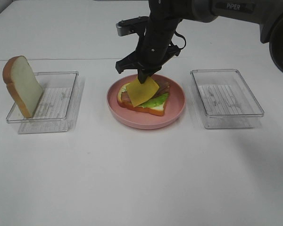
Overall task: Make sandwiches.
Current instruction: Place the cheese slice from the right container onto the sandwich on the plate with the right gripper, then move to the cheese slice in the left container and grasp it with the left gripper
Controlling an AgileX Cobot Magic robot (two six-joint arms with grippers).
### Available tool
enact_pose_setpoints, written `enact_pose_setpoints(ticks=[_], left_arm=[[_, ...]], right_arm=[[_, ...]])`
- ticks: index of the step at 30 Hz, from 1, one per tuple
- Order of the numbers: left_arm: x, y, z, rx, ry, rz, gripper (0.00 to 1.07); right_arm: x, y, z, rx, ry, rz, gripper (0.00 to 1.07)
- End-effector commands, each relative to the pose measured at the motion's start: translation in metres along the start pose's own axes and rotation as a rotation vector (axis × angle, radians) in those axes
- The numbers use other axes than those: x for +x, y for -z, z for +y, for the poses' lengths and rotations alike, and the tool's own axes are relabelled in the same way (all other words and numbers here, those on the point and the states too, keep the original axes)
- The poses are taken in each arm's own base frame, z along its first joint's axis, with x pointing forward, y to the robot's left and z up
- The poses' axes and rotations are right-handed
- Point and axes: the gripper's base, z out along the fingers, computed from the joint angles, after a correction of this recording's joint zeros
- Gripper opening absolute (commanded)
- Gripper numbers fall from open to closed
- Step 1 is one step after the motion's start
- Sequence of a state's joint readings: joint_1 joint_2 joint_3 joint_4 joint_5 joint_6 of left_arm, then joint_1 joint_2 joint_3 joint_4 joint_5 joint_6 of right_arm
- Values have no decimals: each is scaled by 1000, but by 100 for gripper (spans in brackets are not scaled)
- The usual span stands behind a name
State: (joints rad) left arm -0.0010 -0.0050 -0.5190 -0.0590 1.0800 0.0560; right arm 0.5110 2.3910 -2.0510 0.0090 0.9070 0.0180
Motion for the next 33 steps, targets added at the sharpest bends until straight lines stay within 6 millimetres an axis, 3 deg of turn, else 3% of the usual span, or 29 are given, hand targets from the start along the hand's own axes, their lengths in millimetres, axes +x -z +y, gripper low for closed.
enact_pose_setpoints(ticks=[1, 2, 3, 4, 5, 6, 13, 22, 23, 25, 26, 27, 28, 31, 33], left_arm=[[1, 1, -1, 6, 6, -17, 89], [1, 1, -1, 6, 6, -17, 89], [1, 1, -1, 6, 6, -17, 89], [1, 1, -1, 6, 6, -17, 89], [1, 1, -1, 6, 6, -17, 89], [1, 1, -1, 6, 6, -17, 89], [1, 1, -1, 6, 6, -17, 89], [1, 1, -1, 6, 6, -17, 89], [1, 1, -1, 6, 6, -17, 89], [1, 1, -1, 6, 6, -17, 89], [1, 1, -1, 6, 6, -17, 89], [1, 1, -1, 6, 6, -17, 89], [1, 1, -1, 6, 6, -17, 89], [1, 1, -1, 6, 6, -17, 89], [1, 1, -1, 6, 6, -17, 89]], right_arm=[[-2, -2, -3, 21, 23, -9, 34], [-2, -2, -3, 28, 35, -10, 64], [-2, -2, -3, 28, 35, -10, 64], [-1, 0, -5, 49, 47, 0, 88], [-1, 0, -5, 49, 47, 0, 88], [-1, 2, -6, 64, 56, 5, 98], [-6, 25, -13, 150, 89, 51, 99], [-16, 88, -16, 183, 57, 78, 99], [-16, 88, -16, 183, 57, 78, 99], [-16, 114, -16, 192, 53, 44, 99], [-16, 114, -16, 192, 53, 44, 99], [-16, 132, -17, 195, 49, 9, 99], [-16, 132, -17, 195, 49, 9, 99], [-12, 183, -17, 199, 39, -91, 99], [-10, 193, -17, 202, 38, -109, 99]])
